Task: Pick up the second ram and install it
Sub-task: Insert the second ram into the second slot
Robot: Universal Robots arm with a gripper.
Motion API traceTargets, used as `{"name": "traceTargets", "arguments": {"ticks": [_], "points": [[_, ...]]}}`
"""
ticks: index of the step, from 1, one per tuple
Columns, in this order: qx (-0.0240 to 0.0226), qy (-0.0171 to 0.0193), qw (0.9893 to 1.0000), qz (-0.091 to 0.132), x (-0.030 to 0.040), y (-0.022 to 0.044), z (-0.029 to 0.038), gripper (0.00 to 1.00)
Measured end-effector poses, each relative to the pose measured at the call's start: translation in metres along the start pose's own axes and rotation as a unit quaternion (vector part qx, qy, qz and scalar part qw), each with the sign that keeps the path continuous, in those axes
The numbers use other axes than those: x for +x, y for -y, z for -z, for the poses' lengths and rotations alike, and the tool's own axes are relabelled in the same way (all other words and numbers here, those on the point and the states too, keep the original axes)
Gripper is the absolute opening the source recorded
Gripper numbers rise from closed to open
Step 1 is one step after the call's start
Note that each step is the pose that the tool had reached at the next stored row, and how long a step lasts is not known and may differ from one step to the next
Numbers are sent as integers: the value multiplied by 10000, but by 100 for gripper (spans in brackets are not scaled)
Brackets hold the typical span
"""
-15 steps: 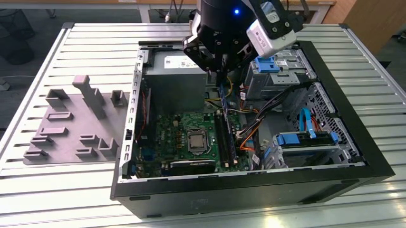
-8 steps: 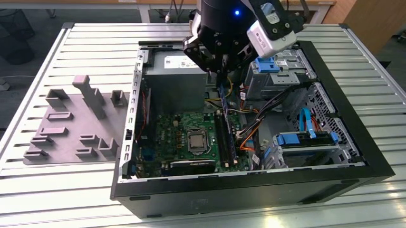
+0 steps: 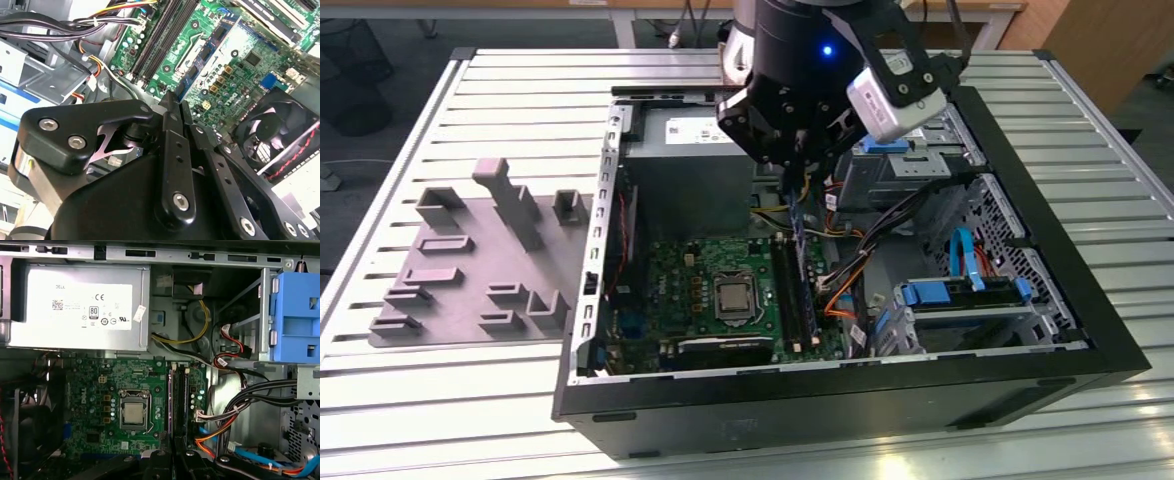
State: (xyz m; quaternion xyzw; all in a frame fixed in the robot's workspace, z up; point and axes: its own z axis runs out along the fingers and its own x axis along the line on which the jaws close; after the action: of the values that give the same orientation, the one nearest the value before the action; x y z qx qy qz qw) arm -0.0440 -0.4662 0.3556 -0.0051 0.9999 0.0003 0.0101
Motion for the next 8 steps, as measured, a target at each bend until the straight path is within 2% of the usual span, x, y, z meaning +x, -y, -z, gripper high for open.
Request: {"name": "traceTargets", "arguments": {"ticks": [3,8], "points": [[-1,0,10000,0,-5,-1,-56,14],[1,0,10000,0,-5,0,-59,14]]}}
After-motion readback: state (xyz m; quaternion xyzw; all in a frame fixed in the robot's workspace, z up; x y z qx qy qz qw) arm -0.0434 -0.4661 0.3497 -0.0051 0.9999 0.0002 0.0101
